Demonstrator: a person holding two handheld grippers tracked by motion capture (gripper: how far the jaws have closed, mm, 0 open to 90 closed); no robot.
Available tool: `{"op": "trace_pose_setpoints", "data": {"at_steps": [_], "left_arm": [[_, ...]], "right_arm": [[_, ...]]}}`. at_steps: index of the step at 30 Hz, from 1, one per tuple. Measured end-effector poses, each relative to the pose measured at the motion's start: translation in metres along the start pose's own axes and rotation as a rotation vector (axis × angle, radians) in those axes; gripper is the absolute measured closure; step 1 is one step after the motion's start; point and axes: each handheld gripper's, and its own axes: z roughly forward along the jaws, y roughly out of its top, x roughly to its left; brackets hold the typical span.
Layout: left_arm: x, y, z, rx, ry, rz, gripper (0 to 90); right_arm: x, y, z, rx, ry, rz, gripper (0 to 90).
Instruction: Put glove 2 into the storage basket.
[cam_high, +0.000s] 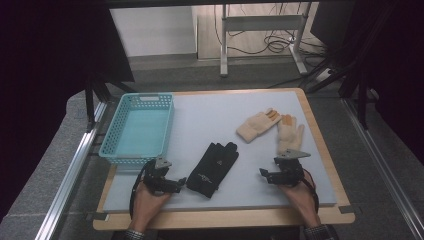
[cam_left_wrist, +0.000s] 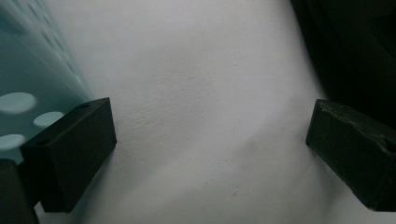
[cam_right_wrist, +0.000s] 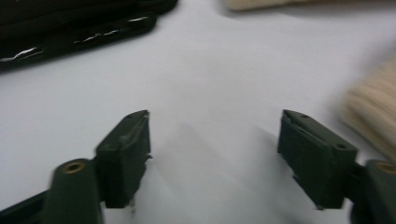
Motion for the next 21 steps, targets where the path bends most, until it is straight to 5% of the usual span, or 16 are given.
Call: {"op": "trace_pose_setpoints", "data": {"at_steps": [1, 5, 21], "left_arm": [[-0.0001, 0.0, 0.0, 0.0, 0.0, 0.0, 1.9], [-0.0001, -0.0001, 0.0, 0.0, 0.0, 0.0, 2.0], [0.0013, -0.0002, -0.0015, -0.004, -0.004, -0.009, 3.4]], "right_arm": [[-0.0023, -0.0007, -0.0004, 0.002, -0.044, -0.015, 20.6], [-0.0004, 0.0, 0.0034, 0.043, -0.069, -0.018, 18.6], [-0.0003, -0.0007, 0.0036, 0.037, -0.071, -0.022, 18.6]]}}
